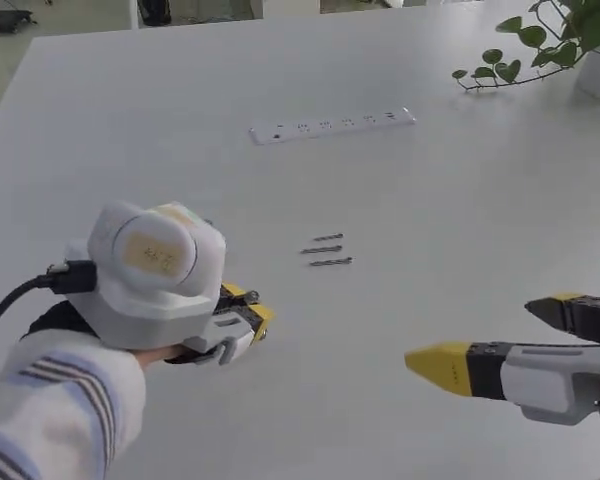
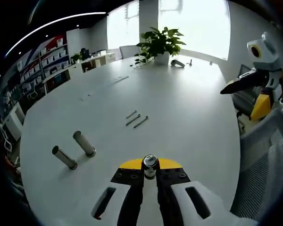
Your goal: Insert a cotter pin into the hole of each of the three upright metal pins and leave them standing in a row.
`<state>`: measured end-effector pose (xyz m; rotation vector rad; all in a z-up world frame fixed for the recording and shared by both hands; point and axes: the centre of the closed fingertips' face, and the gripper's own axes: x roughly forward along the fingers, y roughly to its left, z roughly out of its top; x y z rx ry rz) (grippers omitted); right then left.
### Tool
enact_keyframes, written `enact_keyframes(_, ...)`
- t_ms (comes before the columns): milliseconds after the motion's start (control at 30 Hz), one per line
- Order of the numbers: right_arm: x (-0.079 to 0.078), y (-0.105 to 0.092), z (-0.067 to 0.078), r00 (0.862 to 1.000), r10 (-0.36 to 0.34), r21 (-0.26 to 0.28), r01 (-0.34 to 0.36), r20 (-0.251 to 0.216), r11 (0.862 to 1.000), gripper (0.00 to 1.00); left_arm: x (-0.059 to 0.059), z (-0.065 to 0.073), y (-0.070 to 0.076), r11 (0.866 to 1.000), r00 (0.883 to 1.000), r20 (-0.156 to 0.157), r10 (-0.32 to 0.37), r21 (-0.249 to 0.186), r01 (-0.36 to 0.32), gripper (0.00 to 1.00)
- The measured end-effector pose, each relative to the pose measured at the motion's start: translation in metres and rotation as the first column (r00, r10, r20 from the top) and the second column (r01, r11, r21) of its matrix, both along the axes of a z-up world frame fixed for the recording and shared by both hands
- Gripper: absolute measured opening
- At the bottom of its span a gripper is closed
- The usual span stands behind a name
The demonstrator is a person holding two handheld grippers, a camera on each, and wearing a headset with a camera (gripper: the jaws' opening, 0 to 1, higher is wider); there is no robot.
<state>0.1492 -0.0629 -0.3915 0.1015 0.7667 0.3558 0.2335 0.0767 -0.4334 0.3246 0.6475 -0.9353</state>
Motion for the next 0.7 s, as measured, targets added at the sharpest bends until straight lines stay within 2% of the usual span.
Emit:
enact_keyframes(133,0.0,0.0,0.0,1.0,0.003,0.001,-0.003,-0.002,1.0,0.88,-0.004,-0.003,-0.002,1.0,1.0,-0.018,0.009,-0.019,-0.009,0.05)
enact_keyframes(333,0.004,0.0,0.003,1.0,0.005,-0.006,-0.005,0.006,1.0,0.88,-0.011,-0.01,-0.005,1.0,1.0,-0.025,-0.004,-0.015,0.003,0.05)
enact_keyframes(533,0.004,0.0,0.005,1.0,0.005,-0.007,-0.005,0.007,1.0,0.88,-0.015,-0.013,-0.009,1.0,1.0,-0.021,-0.015,-0.022,0.015,0.05)
enact_keyframes(700,0.002,-0.001,0.003,1.0,-0.002,-0.008,0.002,0.003,1.0,0.88,-0.019,-0.019,-0.013,0.999,0.999,-0.011,-0.036,-0.009,0.036,0.05)
